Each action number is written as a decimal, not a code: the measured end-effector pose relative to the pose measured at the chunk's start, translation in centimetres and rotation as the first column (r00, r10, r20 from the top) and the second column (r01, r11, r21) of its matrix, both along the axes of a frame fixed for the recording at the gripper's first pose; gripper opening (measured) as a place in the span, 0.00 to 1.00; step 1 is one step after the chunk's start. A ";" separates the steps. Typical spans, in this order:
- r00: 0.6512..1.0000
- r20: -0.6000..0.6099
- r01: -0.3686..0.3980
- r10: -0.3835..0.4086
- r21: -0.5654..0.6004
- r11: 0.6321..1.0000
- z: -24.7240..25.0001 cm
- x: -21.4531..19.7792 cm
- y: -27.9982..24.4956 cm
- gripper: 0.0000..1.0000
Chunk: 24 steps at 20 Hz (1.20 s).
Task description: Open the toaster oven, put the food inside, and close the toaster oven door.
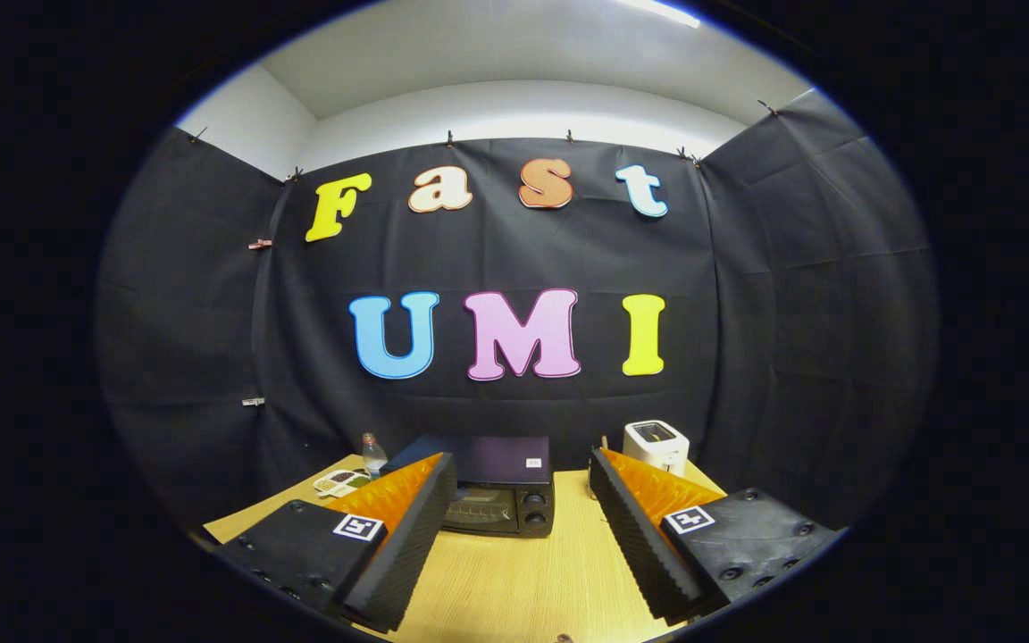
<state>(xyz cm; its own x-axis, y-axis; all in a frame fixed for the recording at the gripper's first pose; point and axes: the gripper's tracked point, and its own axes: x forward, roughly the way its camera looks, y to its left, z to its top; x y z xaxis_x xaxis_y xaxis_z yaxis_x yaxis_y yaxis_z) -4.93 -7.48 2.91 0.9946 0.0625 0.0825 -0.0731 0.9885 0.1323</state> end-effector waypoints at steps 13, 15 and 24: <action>1.000 -0.007 -0.008 0.008 -0.005 1.000 -0.1 0.9 1.1 0.98; 1.000 -0.013 -0.008 0.008 0.001 1.000 -0.3 1.2 1.1 0.98; 1.000 -0.023 -0.014 0.014 -0.002 1.000 -0.6 2.2 1.6 0.98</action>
